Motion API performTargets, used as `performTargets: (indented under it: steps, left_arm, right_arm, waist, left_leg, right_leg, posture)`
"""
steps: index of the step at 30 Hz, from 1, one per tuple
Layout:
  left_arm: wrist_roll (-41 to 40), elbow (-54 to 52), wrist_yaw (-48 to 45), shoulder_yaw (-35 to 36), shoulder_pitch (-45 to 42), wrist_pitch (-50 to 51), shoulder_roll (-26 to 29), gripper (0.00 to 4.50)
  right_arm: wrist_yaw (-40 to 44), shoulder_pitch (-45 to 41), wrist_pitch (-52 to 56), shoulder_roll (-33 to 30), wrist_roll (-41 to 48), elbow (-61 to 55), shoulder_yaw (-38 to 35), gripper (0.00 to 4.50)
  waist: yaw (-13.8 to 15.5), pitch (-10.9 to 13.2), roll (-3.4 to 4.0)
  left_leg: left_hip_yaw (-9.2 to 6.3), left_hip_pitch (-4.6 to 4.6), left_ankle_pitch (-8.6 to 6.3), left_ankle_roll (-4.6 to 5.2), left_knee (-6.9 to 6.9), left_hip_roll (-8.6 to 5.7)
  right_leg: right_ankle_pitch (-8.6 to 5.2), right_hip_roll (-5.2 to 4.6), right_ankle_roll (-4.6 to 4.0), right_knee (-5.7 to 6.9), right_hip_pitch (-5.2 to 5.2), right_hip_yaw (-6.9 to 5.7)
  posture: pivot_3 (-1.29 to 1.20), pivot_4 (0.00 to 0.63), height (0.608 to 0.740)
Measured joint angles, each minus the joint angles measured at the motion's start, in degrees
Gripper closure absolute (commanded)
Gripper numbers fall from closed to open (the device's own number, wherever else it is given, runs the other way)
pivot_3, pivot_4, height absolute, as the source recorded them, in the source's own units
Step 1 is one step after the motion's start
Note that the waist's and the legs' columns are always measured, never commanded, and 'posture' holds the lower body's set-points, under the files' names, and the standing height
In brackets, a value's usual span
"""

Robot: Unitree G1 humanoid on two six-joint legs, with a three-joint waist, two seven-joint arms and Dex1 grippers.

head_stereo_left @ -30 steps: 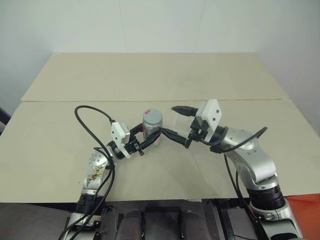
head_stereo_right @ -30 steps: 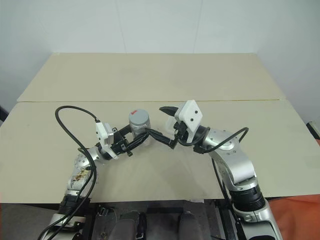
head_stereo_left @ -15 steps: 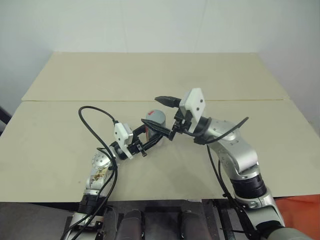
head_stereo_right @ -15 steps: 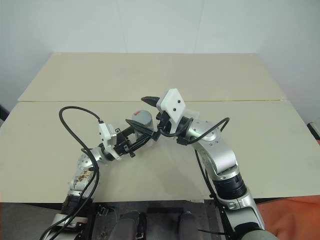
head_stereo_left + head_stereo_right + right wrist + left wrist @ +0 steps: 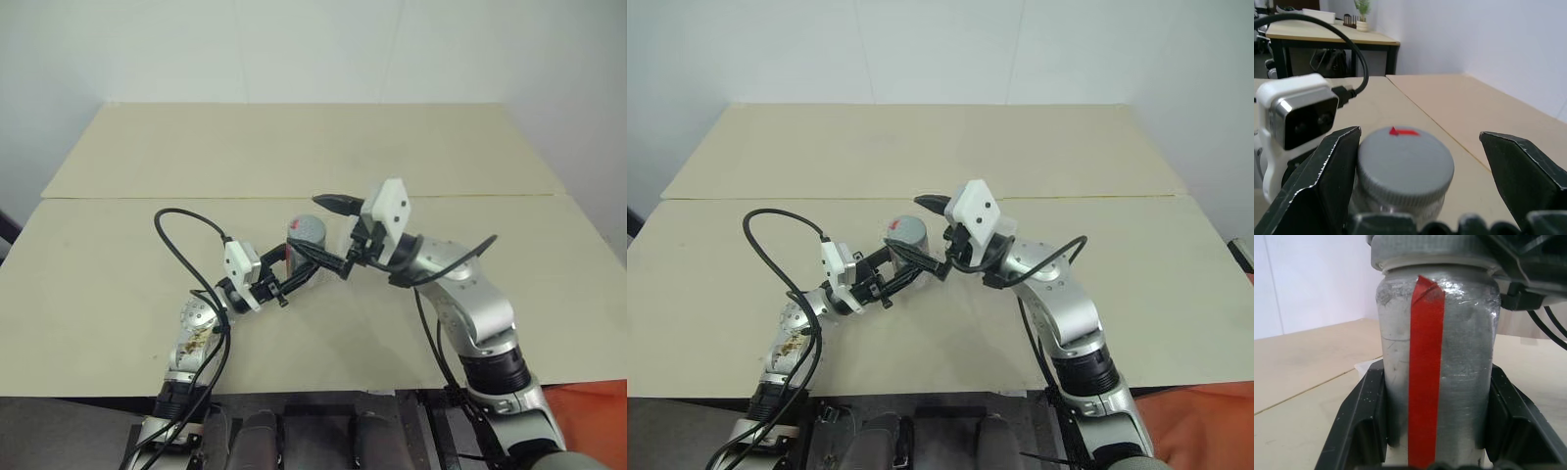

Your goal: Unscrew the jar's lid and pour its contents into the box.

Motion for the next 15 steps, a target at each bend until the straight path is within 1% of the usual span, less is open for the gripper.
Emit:
performTargets:
  steps: [5, 15]
  left_arm:
    - [0.0, 0.4, -0.2, 0.1, 0.0, -0.3, 0.2, 2.43]
    - [0.0, 1.3, -0.3, 0.2, -0.1, -1.2, 0.4, 2.43]
  right_arm:
    - [0.2, 2.0, 0.0, -1.4, 0.0, -1.6, -0.5, 0.05]
    - [1.0, 3.4, 0.0, -3.2, 0.0, -1.9, -1.4, 0.05]
  waist:
    - [0.0, 0.0, 0.00]
    - [0.0, 0.0, 0.00]
  left_leg:
    - [0.00, 0.00, 0.00, 0.00, 0.00, 0.00]
    - [0.00, 0.00, 0.00, 0.00, 0.00, -0.01]
  right_leg:
    - [0.00, 0.00, 0.00, -0.01, 0.00, 0.00]
    - [0.00, 0.00, 0.00, 0.00, 0.01, 0.01]
  posture:
    - [0.00, 0.150, 0.740]
    - [0.00, 0.150, 0.740]
